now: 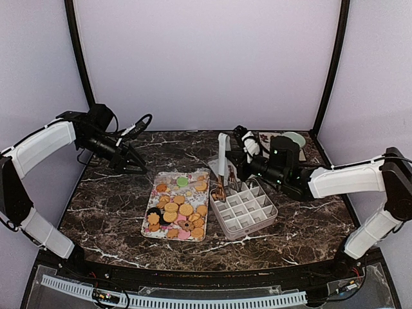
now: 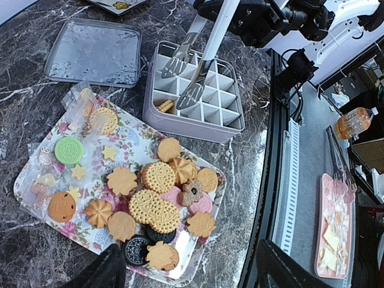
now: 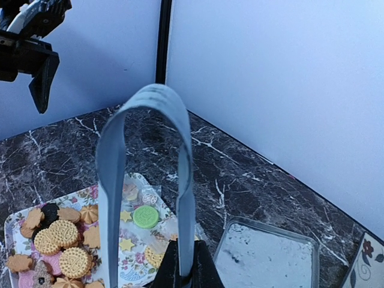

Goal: Pack the cookies
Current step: Pick up the clamp from the packing box, then pass from the right arm to the left

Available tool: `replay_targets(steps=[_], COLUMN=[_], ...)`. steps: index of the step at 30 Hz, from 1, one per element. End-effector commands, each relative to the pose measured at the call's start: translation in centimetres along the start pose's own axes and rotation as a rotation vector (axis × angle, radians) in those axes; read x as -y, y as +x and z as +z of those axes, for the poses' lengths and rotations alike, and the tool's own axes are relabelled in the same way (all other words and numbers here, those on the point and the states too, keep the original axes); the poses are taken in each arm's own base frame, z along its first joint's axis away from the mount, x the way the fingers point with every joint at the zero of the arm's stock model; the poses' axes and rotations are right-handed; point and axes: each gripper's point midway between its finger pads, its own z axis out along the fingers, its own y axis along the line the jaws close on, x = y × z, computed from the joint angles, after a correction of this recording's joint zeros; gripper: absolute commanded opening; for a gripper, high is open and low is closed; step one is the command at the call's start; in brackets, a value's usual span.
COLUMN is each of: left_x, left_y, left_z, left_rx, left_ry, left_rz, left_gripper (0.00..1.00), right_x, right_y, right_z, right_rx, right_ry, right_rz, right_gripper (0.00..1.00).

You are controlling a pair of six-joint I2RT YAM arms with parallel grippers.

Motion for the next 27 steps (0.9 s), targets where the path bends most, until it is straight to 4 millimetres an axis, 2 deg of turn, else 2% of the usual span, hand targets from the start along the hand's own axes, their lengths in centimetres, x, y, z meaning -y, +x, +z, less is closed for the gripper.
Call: replay_targets(steps=[1,4,6,8,13,16,20,27], left_x=[0.9,1.6,2.1,2.8,5.5,7.2,8.7,9.4], left_y=[-1.3,-1.9,-2.3,-2.6,-3.5,-3.9,-4.0,-3.1], left_z=[-0.9,-1.0,-1.0,-0.8,-0.1,0.5,1.0,1.8], left_rx=[0.032,0.064,0.083,0.101,0.130,0.130,0.130,0.113], left_ry=[0.018,0.059,0.092,0.138,0.254,0.315,0.374,0.412], left_rz=[0.024,0.024,0.018,0.017,0.049,0.080,0.101,0.107], left_gripper=[0.77,0.79,0.86,0.91,0.92,0.88,0.80,0.66], right_x=[2.7,2.7,2.2,1.0,-2.1,-3.5,-5.0,-6.8], right_y=[-7.6,-10.2,-11.8,-13.1,-15.3,-16.4,-17.4,-17.4], right_z=[-2.8,-3.5,-4.1,-4.5,-4.3,-3.7,-2.7,-0.9], right_rx=[0.218,0.259,0.303,0.359,0.457,0.514,0.563,0.596], right_ry=[0.125,0.107,0.072,0.031,-0.022,-0.063,-0.118,-0.196], right_rz=[0.031,0.094,0.161,0.211,0.297,0.360,0.435,0.525], right_gripper=[0.00,0.00,0.00,0.00,0.00,0.00,0.00,0.00])
